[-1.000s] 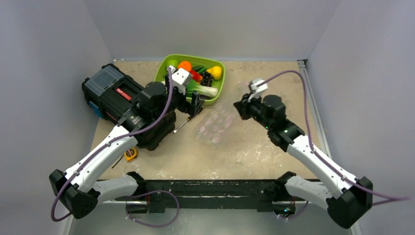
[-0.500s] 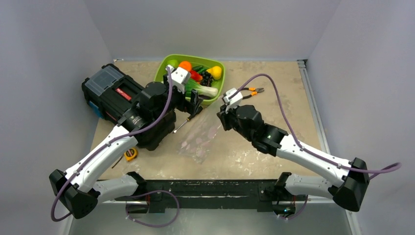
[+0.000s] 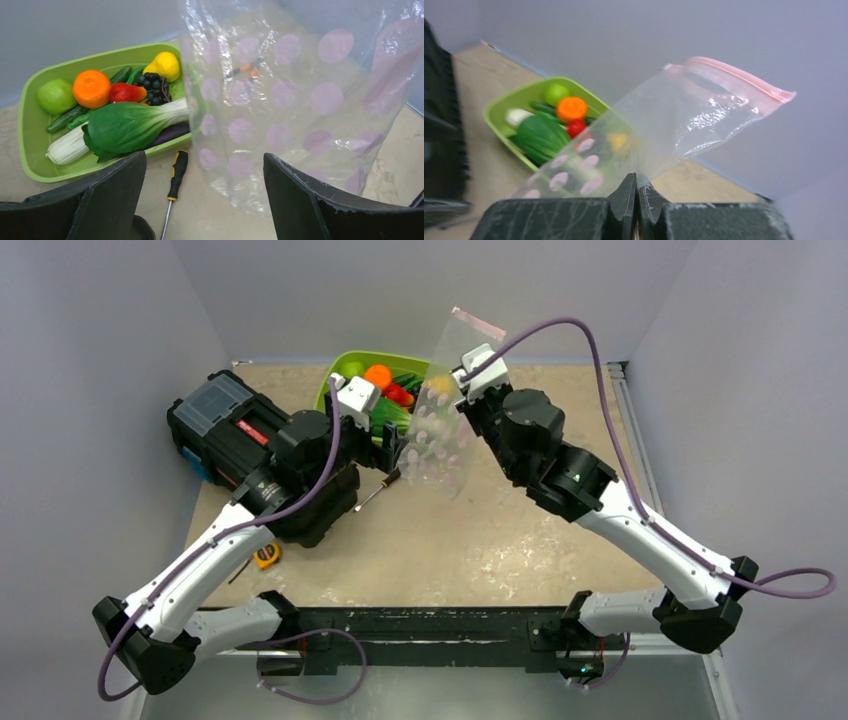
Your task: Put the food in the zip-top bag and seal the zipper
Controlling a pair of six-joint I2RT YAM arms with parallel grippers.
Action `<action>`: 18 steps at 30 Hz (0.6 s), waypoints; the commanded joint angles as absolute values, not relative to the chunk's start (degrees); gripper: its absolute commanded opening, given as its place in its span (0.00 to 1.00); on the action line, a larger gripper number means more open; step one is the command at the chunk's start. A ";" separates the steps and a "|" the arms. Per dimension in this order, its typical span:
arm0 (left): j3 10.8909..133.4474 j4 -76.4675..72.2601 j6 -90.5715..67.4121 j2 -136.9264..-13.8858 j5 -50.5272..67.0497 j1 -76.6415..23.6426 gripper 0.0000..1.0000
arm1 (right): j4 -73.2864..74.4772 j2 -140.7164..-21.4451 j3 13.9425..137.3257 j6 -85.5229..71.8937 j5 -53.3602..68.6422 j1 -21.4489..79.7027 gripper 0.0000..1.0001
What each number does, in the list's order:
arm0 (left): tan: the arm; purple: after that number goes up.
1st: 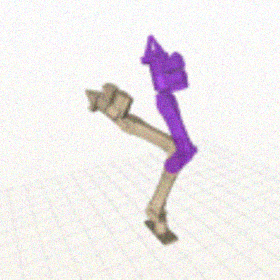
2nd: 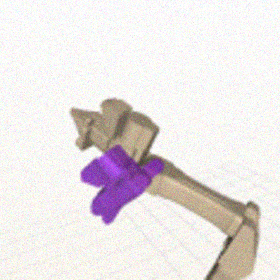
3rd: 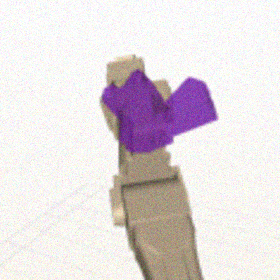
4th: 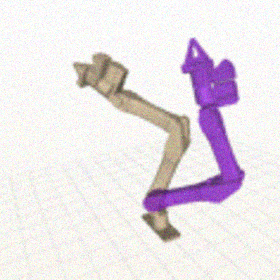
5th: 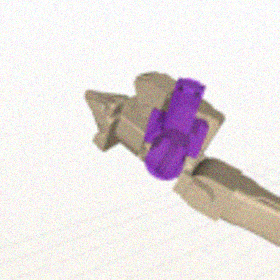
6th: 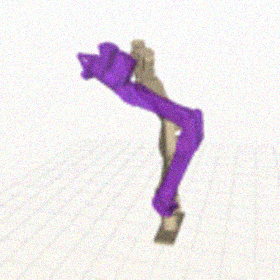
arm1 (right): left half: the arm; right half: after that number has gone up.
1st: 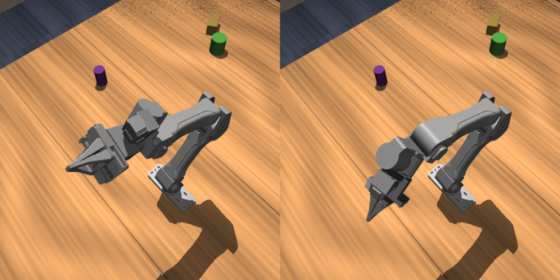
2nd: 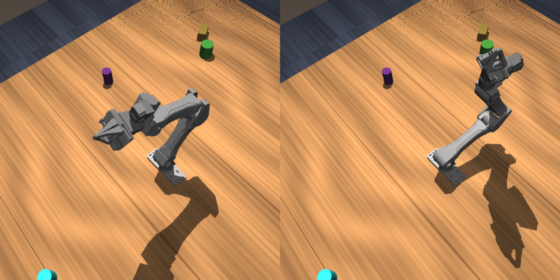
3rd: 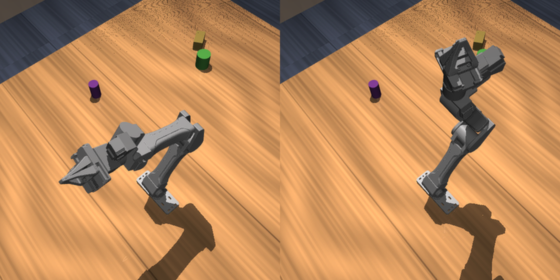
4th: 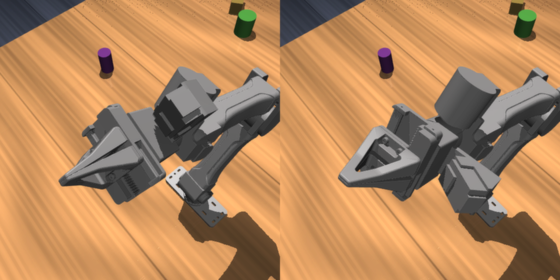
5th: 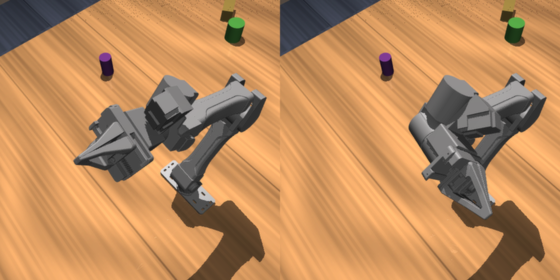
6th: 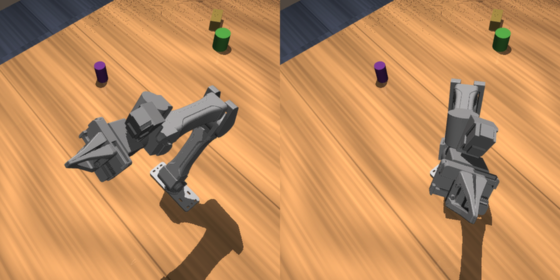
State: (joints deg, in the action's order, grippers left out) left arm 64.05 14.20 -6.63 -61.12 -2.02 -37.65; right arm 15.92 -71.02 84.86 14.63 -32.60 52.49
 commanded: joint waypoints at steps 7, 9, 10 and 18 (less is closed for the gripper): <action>65.14 12.94 -9.73 -59.09 -11.44 -37.82 0.87 | -2.20 -66.25 68.75 50.21 -53.51 52.56 0.00; 65.99 14.11 -11.07 -59.77 -10.52 -37.82 0.87 | -2.56 -66.76 67.88 49.13 -53.75 52.87 0.00; 66.15 14.31 -11.52 -60.03 -10.08 -37.80 0.87 | -2.51 -66.79 67.06 48.07 -53.09 53.26 0.00; 67.78 16.73 -18.98 -61.28 -5.77 -33.92 0.89 | -3.04 -68.11 53.83 32.13 -27.99 58.84 0.00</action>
State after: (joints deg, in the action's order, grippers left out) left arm 64.58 16.23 -13.02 -61.01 -8.71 -36.86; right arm 2.72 -67.75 62.15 40.66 -42.50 56.95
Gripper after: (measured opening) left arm 0.883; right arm 0.001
